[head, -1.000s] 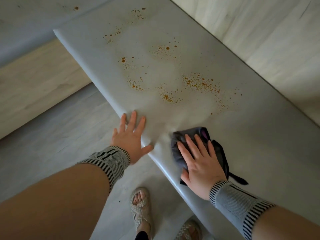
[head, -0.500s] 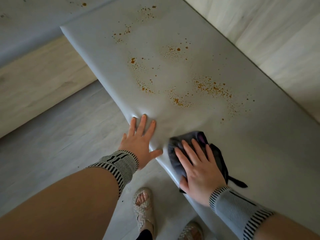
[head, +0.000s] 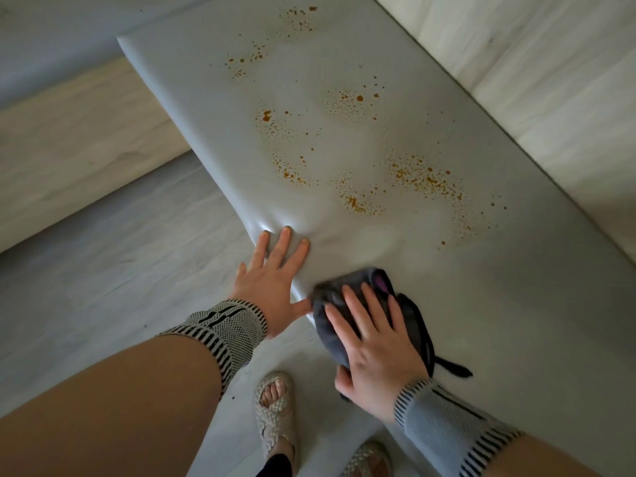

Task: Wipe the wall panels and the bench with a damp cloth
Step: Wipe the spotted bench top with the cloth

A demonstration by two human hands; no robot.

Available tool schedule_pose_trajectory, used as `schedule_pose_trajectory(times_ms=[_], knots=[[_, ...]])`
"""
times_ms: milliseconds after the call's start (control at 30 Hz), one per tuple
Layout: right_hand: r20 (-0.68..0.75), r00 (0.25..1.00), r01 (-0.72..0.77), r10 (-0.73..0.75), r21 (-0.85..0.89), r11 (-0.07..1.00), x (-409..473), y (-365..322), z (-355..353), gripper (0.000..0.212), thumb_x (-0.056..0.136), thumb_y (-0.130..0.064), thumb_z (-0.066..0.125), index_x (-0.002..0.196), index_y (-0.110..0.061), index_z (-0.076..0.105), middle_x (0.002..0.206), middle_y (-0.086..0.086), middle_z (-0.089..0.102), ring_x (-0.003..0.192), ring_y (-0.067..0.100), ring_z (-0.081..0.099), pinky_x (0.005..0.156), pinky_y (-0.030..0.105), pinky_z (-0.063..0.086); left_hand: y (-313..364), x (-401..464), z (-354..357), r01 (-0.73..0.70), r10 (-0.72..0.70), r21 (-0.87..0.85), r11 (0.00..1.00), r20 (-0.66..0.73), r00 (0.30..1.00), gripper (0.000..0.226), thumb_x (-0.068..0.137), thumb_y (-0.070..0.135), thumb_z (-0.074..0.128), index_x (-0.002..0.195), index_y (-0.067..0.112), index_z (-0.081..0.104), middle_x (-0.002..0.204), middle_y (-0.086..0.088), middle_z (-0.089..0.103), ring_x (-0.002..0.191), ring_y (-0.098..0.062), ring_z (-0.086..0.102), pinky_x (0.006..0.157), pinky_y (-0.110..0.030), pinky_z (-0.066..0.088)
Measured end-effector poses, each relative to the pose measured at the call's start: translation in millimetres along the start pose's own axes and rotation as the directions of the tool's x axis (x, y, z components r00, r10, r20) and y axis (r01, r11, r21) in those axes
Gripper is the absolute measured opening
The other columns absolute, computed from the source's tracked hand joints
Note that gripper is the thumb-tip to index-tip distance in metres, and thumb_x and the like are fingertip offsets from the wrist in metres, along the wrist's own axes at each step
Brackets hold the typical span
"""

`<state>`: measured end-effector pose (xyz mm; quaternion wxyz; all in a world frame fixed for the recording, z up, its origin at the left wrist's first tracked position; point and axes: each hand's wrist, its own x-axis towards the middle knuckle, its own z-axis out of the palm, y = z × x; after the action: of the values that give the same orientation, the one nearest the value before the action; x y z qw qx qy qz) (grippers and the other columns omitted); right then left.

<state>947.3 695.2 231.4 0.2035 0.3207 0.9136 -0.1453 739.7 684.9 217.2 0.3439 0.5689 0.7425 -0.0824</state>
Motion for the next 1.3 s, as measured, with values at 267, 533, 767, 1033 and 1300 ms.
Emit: schedule_pose_trajectory(times_ms=[267,533,767,1033,1300], knots=[[-0.058,0.998,-0.026,0.027,0.025,0.999,26.4,-9.4,-8.4,0.098,0.062,-0.051,0.073,0.147,-0.026,0.031,0.156,0.010,0.027,0.142,0.037,0.028,0.112,0.059,0.025,-26.0,2.5,-38.6,0.109,-0.089,0.070,0.992,-0.247,0.965,0.073,0.098,0.024,0.045,0.157,0.034,0.004,0.165,0.008,-0.006,0.151,-0.022,0.002,0.122,-0.049,0.011],[-0.063,0.997,0.038,-0.039,-0.021,0.999,45.6,-22.5,-13.7,0.100,0.061,-0.042,0.082,0.147,-0.032,0.032,0.158,0.011,0.020,0.143,0.041,0.022,0.110,0.065,0.019,-27.1,27.9,-31.0,0.178,-0.165,0.075,0.981,-0.153,0.974,0.093,0.092,0.007,0.048,0.154,0.020,-0.021,0.160,0.001,-0.030,0.150,-0.026,-0.018,0.122,-0.051,0.006],[-0.096,0.993,0.073,-0.074,-0.014,0.997,83.1,-25.3,-31.6,0.089,0.071,-0.044,0.076,0.147,-0.036,0.030,0.160,0.005,0.017,0.145,0.035,0.018,0.115,0.059,0.015,-33.2,26.2,-39.6,0.144,-0.135,0.087,0.986,-0.093,0.986,0.095,0.093,0.008,0.051,0.154,0.022,-0.021,0.160,0.002,-0.030,0.150,-0.024,-0.018,0.121,-0.050,0.006],[-0.086,0.993,0.079,-0.081,-0.035,0.996,78.1,-27.3,-28.5,0.099,0.064,-0.049,0.078,0.148,-0.032,0.028,0.159,0.010,0.016,0.144,0.039,0.017,0.112,0.063,0.019,-37.2,32.1,-36.0,0.129,-0.125,0.050,0.990,-0.076,0.989,0.100,0.091,0.005,0.053,0.153,0.024,-0.023,0.159,0.004,-0.033,0.150,-0.024,-0.020,0.121,-0.050,0.007],[-0.137,0.991,0.007,-0.004,0.022,1.000,71.6,-30.5,-21.1,0.088,0.062,-0.037,0.082,0.140,-0.031,0.043,0.153,0.008,0.033,0.137,0.036,0.034,0.109,0.059,0.031,-46.9,31.0,-43.8,0.091,-0.092,-0.018,0.996,-0.040,0.995,0.105,0.086,-0.005,0.053,0.154,0.030,-0.019,0.160,0.011,-0.029,0.150,-0.018,-0.019,0.120,-0.052,0.007]])
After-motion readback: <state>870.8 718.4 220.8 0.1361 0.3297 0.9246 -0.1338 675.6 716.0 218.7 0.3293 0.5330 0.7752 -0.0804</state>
